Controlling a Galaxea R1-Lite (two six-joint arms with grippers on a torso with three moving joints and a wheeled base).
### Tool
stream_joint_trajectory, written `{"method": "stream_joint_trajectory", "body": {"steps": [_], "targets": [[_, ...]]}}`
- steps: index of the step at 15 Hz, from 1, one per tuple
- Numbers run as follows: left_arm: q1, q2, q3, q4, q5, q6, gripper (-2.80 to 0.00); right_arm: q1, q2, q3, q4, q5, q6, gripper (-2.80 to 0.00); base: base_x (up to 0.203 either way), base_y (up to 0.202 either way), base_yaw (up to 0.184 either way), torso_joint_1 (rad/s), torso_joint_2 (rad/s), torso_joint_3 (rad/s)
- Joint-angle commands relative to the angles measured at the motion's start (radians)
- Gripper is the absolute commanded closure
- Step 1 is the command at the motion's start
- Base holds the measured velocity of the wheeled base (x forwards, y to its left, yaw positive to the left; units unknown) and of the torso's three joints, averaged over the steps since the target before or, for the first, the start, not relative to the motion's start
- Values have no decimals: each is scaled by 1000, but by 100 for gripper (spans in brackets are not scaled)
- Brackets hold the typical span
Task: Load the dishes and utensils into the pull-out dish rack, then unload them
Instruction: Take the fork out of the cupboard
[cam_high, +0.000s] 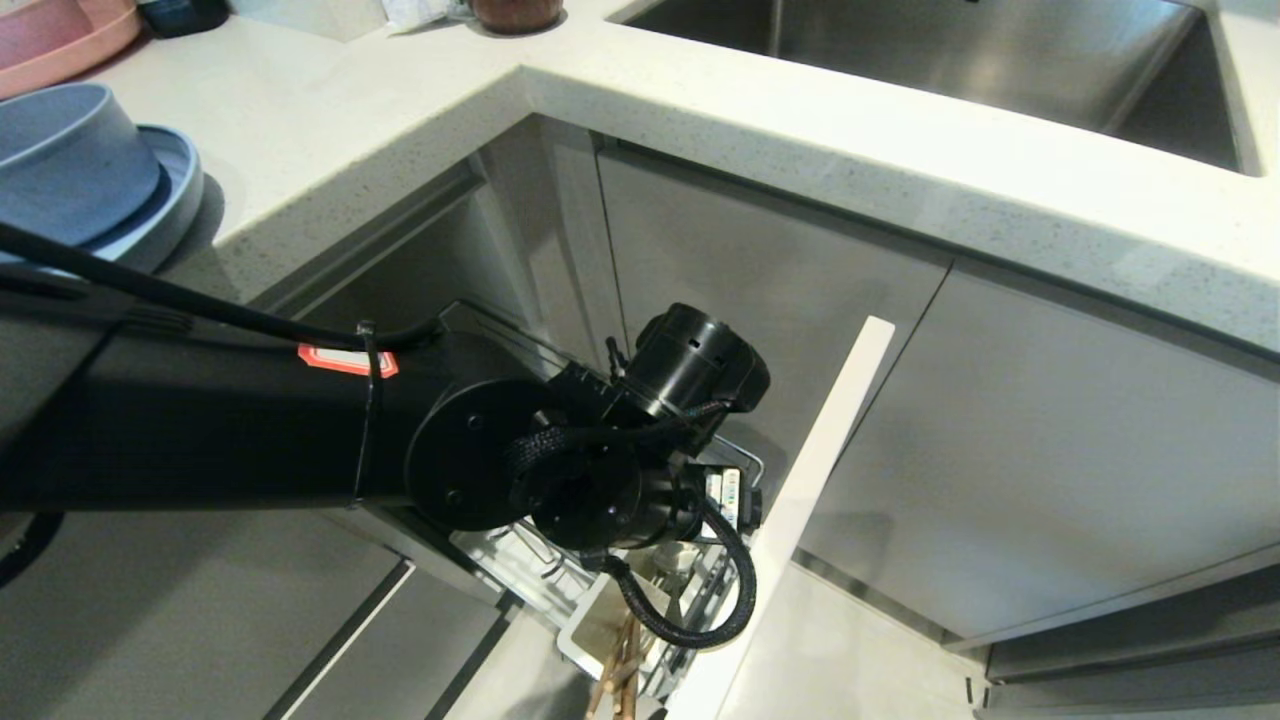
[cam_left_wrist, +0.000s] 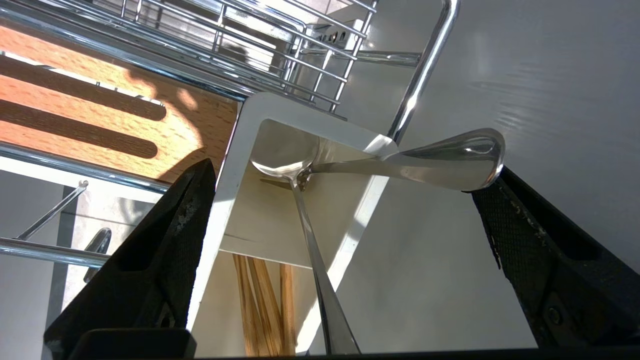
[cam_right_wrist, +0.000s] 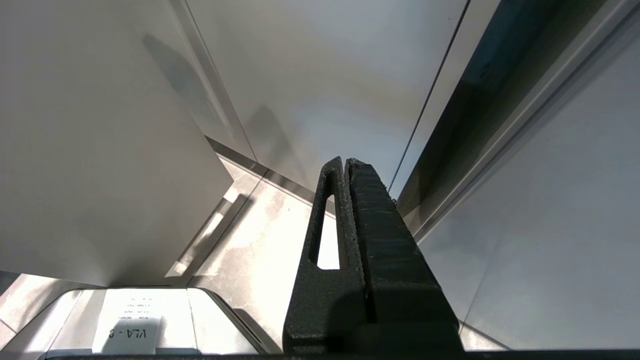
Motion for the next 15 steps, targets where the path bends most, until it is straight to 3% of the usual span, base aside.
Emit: {"method": "stream_joint_trajectory", "body": {"steps": [1, 7, 8, 15], "targets": [[-2, -1, 0, 3, 2, -3, -280, 0, -3, 2, 0, 0, 0, 0, 0, 0, 0, 0, 0, 0], [-2, 11, 1, 1, 1, -3, -280, 0, -3, 2, 0, 0, 0, 0, 0, 0, 0, 0, 0, 0], [-2, 11, 2, 1, -1, -3, 0, 0, -4, 2, 0, 0, 1, 0, 0, 0, 0, 0, 0, 0], [-9, 13, 1, -2, 1, -6, 0, 0, -4, 2, 0, 0, 1, 0, 0, 0, 0, 0, 0, 0]]}}
